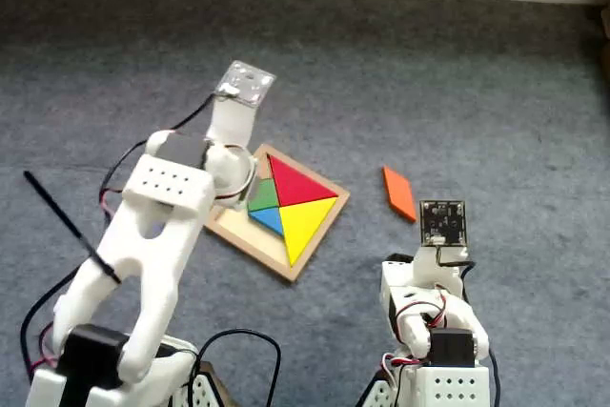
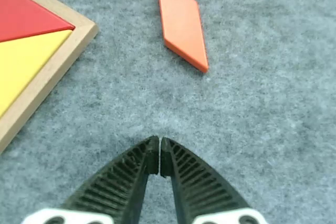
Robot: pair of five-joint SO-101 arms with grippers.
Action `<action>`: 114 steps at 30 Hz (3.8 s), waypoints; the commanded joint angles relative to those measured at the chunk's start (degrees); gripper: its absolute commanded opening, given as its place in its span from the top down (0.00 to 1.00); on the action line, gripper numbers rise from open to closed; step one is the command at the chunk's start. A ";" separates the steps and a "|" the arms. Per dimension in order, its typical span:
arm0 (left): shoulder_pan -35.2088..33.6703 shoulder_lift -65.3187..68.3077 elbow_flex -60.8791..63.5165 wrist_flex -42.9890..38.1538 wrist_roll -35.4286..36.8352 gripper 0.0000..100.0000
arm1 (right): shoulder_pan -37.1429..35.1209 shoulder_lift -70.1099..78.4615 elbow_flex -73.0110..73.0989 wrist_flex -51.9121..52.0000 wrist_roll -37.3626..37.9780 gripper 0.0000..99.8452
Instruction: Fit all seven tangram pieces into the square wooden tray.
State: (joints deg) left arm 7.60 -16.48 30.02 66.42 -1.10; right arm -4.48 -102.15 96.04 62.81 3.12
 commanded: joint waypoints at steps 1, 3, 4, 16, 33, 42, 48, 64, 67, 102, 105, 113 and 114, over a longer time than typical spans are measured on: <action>-6.37 -4.00 4.35 0.18 -4.22 0.78 | 0.66 -1.19 6.37 -0.04 -0.26 0.97; -9.01 -3.74 6.29 0.18 -4.66 0.77 | 0.66 -1.19 6.37 -0.04 -0.26 0.97; -10.15 -3.47 6.99 0.18 -4.66 0.77 | 0.66 -1.19 6.37 -0.04 -0.26 0.97; -18.86 4.62 10.95 -5.98 -10.73 0.77 | 0.66 -1.19 6.37 -0.04 -0.26 0.97; -18.51 19.38 2.68 -5.19 -16.88 0.77 | 0.66 -1.19 6.37 -0.04 -0.26 0.97; -18.51 28.97 -7.52 1.49 -16.79 0.84 | 0.66 -1.19 6.37 -0.04 -0.26 0.97; -18.77 30.29 -9.10 2.11 -15.12 0.85 | 0.66 -1.19 6.37 -0.04 -0.26 0.97; -18.33 19.56 -8.92 3.96 -14.33 0.98 | 0.75 -1.19 6.37 -0.04 -0.26 0.97; -16.04 14.37 -8.84 6.07 -10.99 0.98 | 0.75 -1.19 6.37 -0.04 -0.26 0.97; 3.65 11.65 5.58 -13.80 13.10 0.83 | 2.15 -1.19 6.37 -0.13 -0.26 0.97; 3.47 11.21 5.58 -13.80 13.01 0.83 | 2.15 -1.19 6.37 -0.13 -0.26 0.97; 0.66 11.12 4.97 -13.80 13.10 0.83 | 2.15 -1.19 6.37 -0.13 -0.26 0.97; -0.57 11.12 4.26 -13.80 13.10 0.83 | 2.15 -1.19 6.37 -0.13 -0.26 0.97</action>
State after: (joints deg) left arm 10.24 -2.68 36.00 53.05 11.47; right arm -2.90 -102.15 96.04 62.81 3.12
